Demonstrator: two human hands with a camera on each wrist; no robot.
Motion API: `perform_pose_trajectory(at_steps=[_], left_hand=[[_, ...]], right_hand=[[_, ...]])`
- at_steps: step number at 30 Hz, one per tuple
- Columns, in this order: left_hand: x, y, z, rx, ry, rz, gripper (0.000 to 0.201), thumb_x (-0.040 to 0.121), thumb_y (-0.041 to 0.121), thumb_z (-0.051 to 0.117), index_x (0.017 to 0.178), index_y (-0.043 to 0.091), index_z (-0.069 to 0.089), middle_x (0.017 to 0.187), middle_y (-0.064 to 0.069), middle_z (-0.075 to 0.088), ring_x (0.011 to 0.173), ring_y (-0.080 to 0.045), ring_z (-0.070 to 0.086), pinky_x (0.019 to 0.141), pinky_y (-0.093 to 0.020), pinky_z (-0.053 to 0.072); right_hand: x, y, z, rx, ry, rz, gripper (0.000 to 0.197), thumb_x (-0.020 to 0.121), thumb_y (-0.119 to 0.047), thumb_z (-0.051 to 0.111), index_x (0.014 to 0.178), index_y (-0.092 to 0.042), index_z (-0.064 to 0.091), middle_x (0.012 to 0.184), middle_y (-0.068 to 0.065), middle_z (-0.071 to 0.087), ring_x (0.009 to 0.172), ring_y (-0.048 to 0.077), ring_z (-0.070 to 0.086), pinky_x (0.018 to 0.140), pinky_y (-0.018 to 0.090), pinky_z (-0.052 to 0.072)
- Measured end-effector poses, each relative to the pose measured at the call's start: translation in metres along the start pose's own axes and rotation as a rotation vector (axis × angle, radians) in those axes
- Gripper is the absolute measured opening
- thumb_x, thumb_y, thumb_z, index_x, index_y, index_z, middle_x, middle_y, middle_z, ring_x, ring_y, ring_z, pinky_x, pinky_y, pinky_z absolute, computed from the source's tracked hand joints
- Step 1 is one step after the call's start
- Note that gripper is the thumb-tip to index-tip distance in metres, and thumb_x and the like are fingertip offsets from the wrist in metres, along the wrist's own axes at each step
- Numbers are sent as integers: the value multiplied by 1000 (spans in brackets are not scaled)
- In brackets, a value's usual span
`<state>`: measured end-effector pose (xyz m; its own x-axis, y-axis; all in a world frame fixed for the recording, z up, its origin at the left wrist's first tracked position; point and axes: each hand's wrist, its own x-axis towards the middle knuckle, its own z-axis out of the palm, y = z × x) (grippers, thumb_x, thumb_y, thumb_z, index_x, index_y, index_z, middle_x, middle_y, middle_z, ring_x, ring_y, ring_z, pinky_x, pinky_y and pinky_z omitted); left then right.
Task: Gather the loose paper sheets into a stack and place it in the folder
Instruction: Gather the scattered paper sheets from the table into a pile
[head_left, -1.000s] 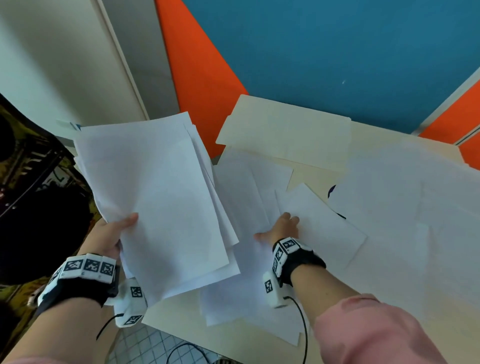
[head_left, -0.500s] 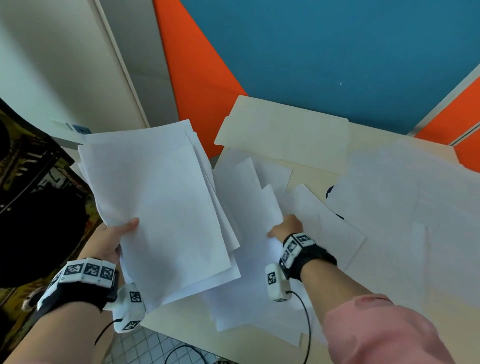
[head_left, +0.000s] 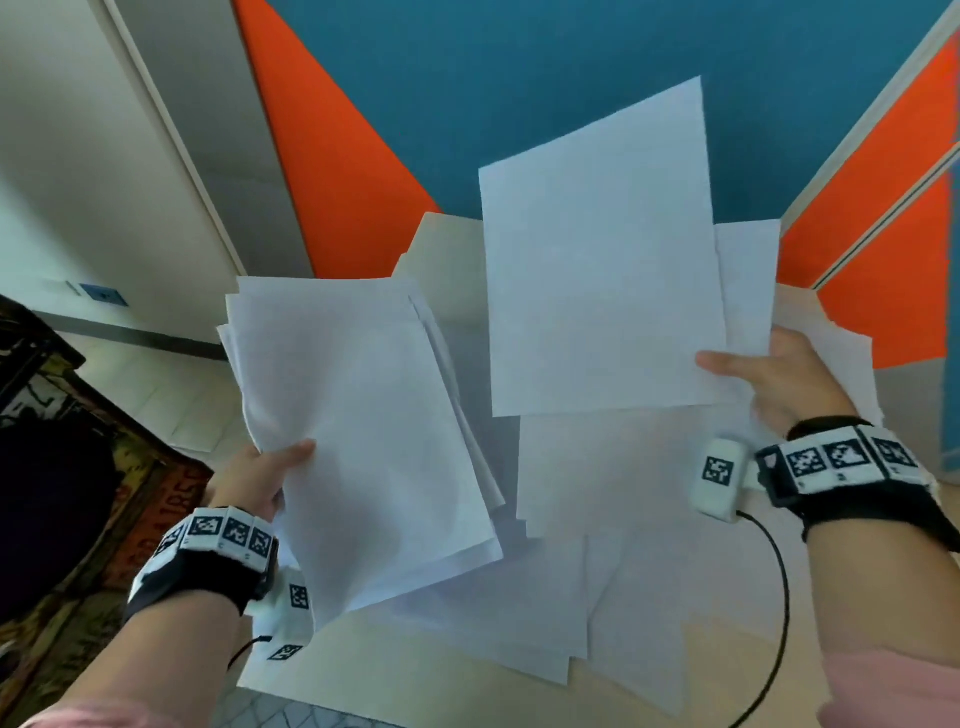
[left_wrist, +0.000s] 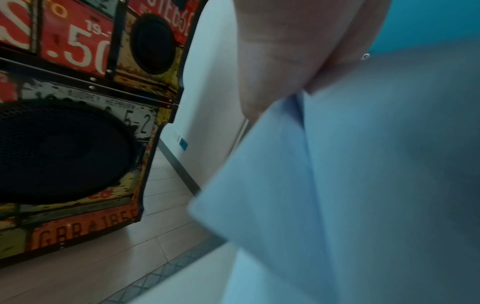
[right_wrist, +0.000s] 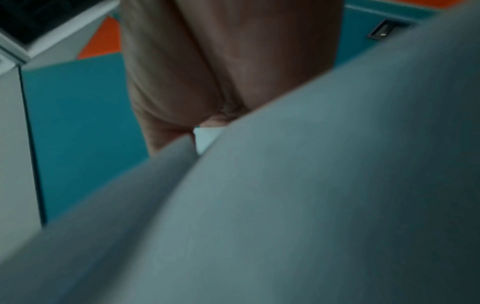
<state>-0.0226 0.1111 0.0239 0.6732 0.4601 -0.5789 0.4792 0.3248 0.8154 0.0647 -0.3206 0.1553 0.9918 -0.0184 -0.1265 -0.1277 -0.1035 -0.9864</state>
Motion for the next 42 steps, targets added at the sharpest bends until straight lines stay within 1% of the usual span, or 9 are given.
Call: perform_pose_trajectory(at_steps=[5,14,18,21,27,31,37,39,42], left_hand=[[-14,8,39,33,-106,36,33,84,-2,61,116,-5,54,103,-20,61,74,-27,59,74,-38,46],[-37,11,89,7,-346,27,13,89,12,58,102,9,60,92,-6,67,70,-16,70,65,-33,51],[-40,9,90,-10,-400,-10,50,87,35,59,130,9,51,115,-10,67,100,-26,66,69,-34,54],[-40,7,81,-4,-447,-7,92,59,64,71,134,16,48,123,-7,66,106,-23,66,71,-30,57],[-40,1,70,36,-506,49,93,21,41,93,104,9,65,91,-4,77,80,-18,73,62,-27,57],[-40,1,64,50,-382,80,21,76,5,70,94,10,62,94,-8,69,68,-15,72,60,-29,58],[-24,8,23,74,-186,150,37,86,-5,54,123,-4,52,92,-12,62,81,-27,59,79,-39,49],[-18,8,9,72,-142,138,36,87,-3,55,123,-3,52,92,-12,62,82,-29,59,86,-47,49],[-10,8,-5,56,-105,110,29,87,0,56,115,3,56,91,-12,62,82,-29,59,91,-52,45]], right_hand=[[-6,-3,1,54,-117,8,90,15,-40,92,96,-10,67,83,-1,77,76,13,73,59,22,57],[2,45,47,31,-245,155,92,15,-43,92,98,-10,68,87,0,76,80,13,73,65,22,58],[1,59,64,71,-345,216,78,33,-33,91,104,-14,66,106,5,72,91,16,71,76,27,58],[-2,63,74,-12,-305,194,62,47,-32,82,105,-18,64,119,9,67,93,10,69,79,22,55],[-13,52,104,-153,-255,145,56,96,-41,40,146,-16,29,136,-13,40,130,5,36,107,20,25],[-17,49,128,-200,-292,89,53,98,-41,33,147,-27,16,131,-13,33,133,7,31,104,22,24],[0,74,99,-362,52,297,37,94,-20,50,128,-6,50,107,11,57,73,22,62,62,31,51],[-5,99,85,-526,148,497,41,86,-19,59,120,3,56,100,15,62,85,30,65,74,40,55],[-28,131,95,-793,101,702,76,79,-46,66,132,3,44,133,22,49,122,35,50,99,42,44]])
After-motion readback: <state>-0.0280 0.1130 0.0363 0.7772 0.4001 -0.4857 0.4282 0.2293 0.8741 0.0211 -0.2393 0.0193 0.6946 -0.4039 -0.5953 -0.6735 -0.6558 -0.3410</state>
